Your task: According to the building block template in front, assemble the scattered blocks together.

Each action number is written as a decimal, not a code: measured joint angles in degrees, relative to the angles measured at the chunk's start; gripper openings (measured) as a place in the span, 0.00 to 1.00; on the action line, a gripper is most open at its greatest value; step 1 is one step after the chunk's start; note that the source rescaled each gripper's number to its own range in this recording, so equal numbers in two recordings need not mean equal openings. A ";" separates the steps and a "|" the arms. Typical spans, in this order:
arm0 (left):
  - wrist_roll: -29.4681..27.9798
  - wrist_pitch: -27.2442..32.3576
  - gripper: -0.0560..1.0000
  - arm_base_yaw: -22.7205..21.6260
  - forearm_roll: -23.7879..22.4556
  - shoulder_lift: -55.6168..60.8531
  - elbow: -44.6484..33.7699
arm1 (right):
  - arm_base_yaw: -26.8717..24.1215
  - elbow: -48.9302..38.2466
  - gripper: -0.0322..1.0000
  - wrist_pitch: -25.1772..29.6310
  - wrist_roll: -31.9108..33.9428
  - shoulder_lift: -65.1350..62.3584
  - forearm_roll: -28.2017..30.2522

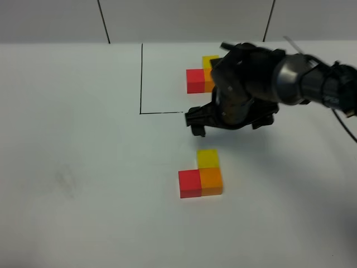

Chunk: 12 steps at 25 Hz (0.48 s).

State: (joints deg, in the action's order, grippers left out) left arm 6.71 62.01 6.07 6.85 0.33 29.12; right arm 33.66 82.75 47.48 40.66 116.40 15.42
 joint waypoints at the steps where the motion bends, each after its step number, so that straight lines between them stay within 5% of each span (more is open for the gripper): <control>1: 0.00 0.00 0.28 0.00 0.00 0.00 0.00 | -2.21 0.00 0.98 1.51 -2.31 -1.49 0.00; 6: 0.00 0.00 0.28 0.00 0.00 0.00 0.00 | -14.57 -0.14 1.00 10.59 -13.65 -9.47 -0.78; 12: 0.00 0.00 0.28 0.00 0.00 0.00 0.00 | -24.61 -7.81 1.00 14.82 -22.38 -24.73 -1.01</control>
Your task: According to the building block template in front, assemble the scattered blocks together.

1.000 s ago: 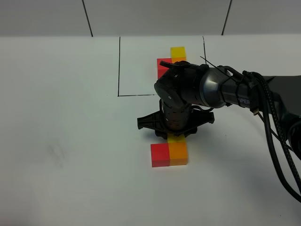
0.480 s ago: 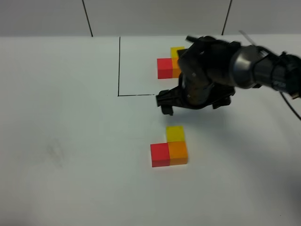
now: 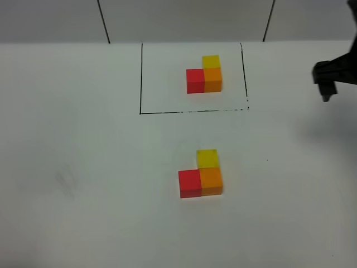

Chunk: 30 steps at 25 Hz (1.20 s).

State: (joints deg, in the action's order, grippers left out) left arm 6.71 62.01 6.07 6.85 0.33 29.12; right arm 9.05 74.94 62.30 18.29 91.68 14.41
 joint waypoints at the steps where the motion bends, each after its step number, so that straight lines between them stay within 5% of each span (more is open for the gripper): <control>1: 0.00 0.00 0.28 0.00 0.00 0.00 0.00 | -0.70 -2.77 1.00 0.30 -0.35 -3.67 -0.11; 12: 0.00 0.00 0.28 0.00 0.00 0.00 0.00 | 3.61 -36.03 1.00 0.20 -2.36 -48.58 -4.86; 20: 0.00 0.00 0.28 0.00 0.00 0.00 0.00 | 9.98 -44.13 1.00 2.66 -9.18 -75.63 -9.40; 30: 0.00 0.00 0.28 0.00 0.00 0.00 0.00 | 10.06 -46.10 1.00 -0.95 -14.93 -91.83 -10.79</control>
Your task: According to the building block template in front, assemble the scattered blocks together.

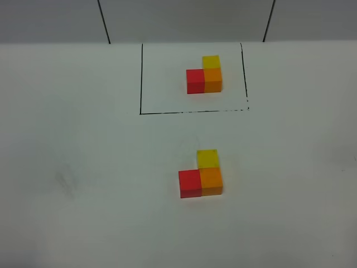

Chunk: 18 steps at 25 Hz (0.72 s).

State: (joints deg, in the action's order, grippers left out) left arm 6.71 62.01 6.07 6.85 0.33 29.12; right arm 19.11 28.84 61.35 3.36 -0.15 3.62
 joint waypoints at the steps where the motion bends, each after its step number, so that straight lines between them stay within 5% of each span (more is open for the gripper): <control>1: 0.00 0.00 0.28 0.00 0.00 0.00 0.00 | -0.13 -0.05 0.99 0.00 0.00 -0.05 0.29; 18: 0.00 0.00 0.28 0.00 0.00 0.00 0.00 | -8.09 -0.05 0.89 -0.06 0.45 -0.11 0.35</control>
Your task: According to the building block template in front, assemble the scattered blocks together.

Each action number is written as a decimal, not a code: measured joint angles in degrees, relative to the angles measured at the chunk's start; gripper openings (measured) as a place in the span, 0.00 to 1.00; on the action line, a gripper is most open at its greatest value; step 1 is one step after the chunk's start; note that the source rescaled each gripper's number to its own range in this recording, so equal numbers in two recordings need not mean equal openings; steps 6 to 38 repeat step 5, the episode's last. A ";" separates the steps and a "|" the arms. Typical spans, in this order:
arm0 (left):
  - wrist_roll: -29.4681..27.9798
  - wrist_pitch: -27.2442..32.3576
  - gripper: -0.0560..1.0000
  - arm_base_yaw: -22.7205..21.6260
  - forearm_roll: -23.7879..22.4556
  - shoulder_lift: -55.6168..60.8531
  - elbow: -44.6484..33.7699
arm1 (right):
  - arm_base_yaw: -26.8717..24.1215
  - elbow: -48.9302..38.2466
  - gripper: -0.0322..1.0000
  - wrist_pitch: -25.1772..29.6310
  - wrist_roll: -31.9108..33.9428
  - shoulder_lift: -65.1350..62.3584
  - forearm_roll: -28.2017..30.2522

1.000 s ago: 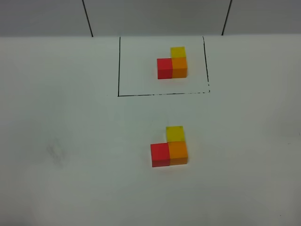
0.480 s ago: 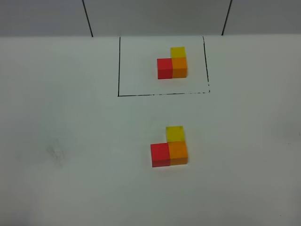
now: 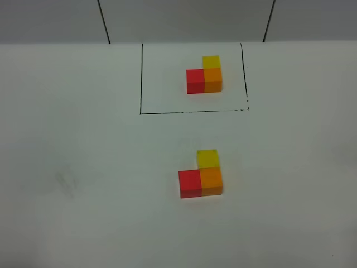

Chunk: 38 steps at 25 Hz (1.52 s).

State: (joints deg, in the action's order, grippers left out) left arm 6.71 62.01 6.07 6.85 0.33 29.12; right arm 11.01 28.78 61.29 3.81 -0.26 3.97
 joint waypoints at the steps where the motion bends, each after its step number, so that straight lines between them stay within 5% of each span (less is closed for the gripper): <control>1: 0.00 0.00 0.28 0.00 0.00 0.00 0.00 | -0.43 0.00 0.89 0.00 0.05 0.00 -0.07; 38: 0.00 0.00 0.28 0.00 0.00 0.00 0.00 | -2.09 0.00 0.88 0.00 0.18 0.00 -0.18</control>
